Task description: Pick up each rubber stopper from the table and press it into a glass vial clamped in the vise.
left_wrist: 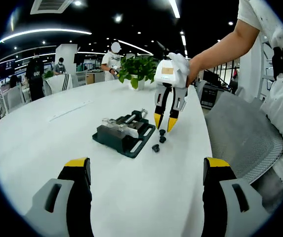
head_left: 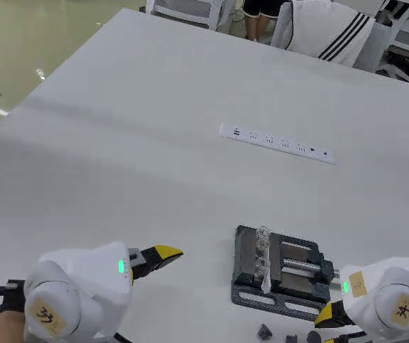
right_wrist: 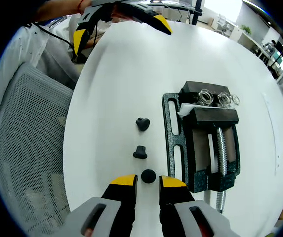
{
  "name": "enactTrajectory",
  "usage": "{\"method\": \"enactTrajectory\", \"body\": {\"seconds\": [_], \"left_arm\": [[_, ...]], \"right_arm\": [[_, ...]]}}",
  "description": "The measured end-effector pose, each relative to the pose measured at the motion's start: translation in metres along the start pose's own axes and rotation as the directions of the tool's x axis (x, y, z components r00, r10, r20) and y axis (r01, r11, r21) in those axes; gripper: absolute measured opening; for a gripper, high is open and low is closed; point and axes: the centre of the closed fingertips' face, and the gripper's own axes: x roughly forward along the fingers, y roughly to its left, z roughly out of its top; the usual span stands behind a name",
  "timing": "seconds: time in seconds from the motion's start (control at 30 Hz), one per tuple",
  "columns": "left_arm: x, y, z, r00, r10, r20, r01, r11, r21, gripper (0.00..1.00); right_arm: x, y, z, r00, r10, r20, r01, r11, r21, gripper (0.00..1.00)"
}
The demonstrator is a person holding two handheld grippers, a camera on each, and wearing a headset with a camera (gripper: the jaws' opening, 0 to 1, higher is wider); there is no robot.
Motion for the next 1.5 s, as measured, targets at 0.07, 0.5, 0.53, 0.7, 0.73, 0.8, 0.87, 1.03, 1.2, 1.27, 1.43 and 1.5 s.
{"method": "enactTrajectory", "body": {"seconds": [0.07, 0.5, 0.53, 0.7, 0.73, 0.8, 0.87, 1.03, 1.2, 1.27, 1.43, 1.5], "left_arm": [[-0.0004, 0.0002, 0.0001, 1.0, 0.001, 0.001, -0.001, 1.0, -0.003, 0.94], [-0.0008, 0.005, 0.0018, 0.9999, 0.004, 0.01, -0.003, 1.0, -0.012, 0.93], [-0.0008, 0.0053, 0.0022, 0.9999, 0.003, 0.012, -0.003, 1.0, -0.013, 0.93], [-0.0003, 0.005, 0.0039, 0.9999, 0.002, 0.012, -0.002, 1.0, -0.013, 0.93], [0.0, 0.0047, 0.0039, 0.9999, 0.002, 0.013, -0.002, 1.0, -0.013, 0.93], [0.0003, 0.0043, 0.0046, 0.9999, 0.002, 0.014, -0.001, 1.0, -0.012, 0.93], [0.0004, 0.0041, 0.0053, 0.9999, 0.001, 0.015, -0.001, 1.0, -0.012, 0.93], [0.0001, 0.0042, 0.0054, 0.9999, 0.0, 0.014, 0.0, 1.0, -0.011, 0.92], [-0.0004, 0.0042, 0.0044, 0.9999, -0.001, 0.014, 0.002, 1.0, -0.01, 0.92], [-0.0005, 0.0045, 0.0041, 0.9999, -0.001, 0.014, 0.002, 1.0, -0.011, 0.92], [-0.0006, 0.0042, 0.0052, 0.9999, 0.001, 0.016, -0.001, 1.0, -0.013, 0.92], [-0.0006, 0.004, 0.0056, 0.9999, 0.001, 0.017, -0.001, 1.0, -0.012, 0.92]], "right_arm": [[0.0014, 0.0002, 0.0001, 1.0, 0.007, -0.005, -0.007, 1.0, -0.005, 0.12], [0.0047, -0.0008, 0.0007, 0.9994, 0.023, -0.024, -0.024, 1.0, -0.016, 0.08], [0.0052, -0.0008, 0.0006, 0.9994, 0.024, -0.026, -0.025, 1.0, -0.019, 0.08], [0.0042, -0.0009, 0.0012, 0.9992, 0.025, -0.03, -0.025, 1.0, -0.015, 0.08], [0.0041, -0.0009, 0.0015, 0.9993, 0.024, -0.03, -0.025, 1.0, -0.013, 0.08], [0.004, -0.0009, 0.0019, 0.9993, 0.024, -0.03, -0.024, 1.0, -0.014, 0.08], [0.004, -0.0009, 0.002, 0.9993, 0.024, -0.03, -0.024, 1.0, -0.011, 0.08], [0.0039, -0.0011, 0.0032, 0.9993, 0.024, -0.027, -0.024, 1.0, -0.002, 0.07], [0.0026, -0.0027, 0.0048, 0.9997, 0.019, -0.016, -0.019, 1.0, 0.008, 0.07], [0.0034, -0.0035, 0.0039, 0.9997, 0.018, -0.016, -0.018, 1.0, 0.011, 0.07], [0.004, -0.0019, 0.0053, 0.9997, 0.02, -0.014, -0.02, 1.0, 0.012, 0.07], [0.004, -0.0021, 0.0058, 0.9997, 0.019, -0.012, -0.019, 1.0, 0.012, 0.07]]}}
